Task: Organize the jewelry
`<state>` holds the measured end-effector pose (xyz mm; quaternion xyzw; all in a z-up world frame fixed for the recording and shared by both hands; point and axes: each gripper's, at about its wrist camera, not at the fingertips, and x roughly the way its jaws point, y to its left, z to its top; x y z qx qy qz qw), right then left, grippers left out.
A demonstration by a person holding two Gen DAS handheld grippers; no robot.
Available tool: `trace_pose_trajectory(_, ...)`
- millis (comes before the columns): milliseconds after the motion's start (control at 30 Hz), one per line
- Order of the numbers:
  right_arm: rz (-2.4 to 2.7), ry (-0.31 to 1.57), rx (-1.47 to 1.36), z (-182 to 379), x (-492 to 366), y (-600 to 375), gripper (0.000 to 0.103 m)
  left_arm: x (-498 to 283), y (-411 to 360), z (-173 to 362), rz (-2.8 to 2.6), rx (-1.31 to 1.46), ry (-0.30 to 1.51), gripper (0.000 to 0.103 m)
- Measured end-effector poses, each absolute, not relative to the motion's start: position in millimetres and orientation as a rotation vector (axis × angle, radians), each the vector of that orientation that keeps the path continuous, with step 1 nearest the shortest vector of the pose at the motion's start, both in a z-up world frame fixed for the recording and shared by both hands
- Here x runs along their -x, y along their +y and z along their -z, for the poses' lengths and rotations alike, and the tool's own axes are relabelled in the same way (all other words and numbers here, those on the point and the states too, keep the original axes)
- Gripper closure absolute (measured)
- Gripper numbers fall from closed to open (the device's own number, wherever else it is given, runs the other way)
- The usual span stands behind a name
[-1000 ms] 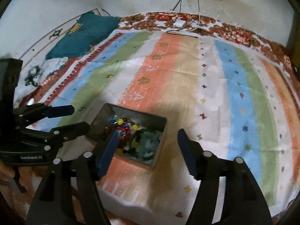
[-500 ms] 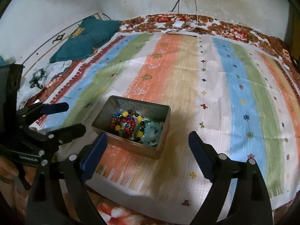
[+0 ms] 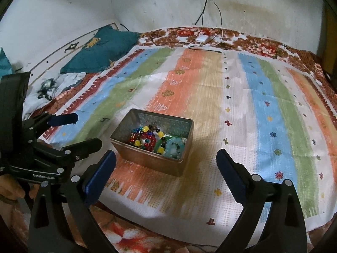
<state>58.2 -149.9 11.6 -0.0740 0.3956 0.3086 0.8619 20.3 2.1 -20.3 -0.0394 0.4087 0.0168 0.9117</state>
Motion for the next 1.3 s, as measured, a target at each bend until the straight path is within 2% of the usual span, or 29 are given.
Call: trace_pose_trajectory(1300,-0.634,0.824,0.12,-10,-54,-158,0.006,-10,11,19,-0.051,0.125,0.808,0.006)
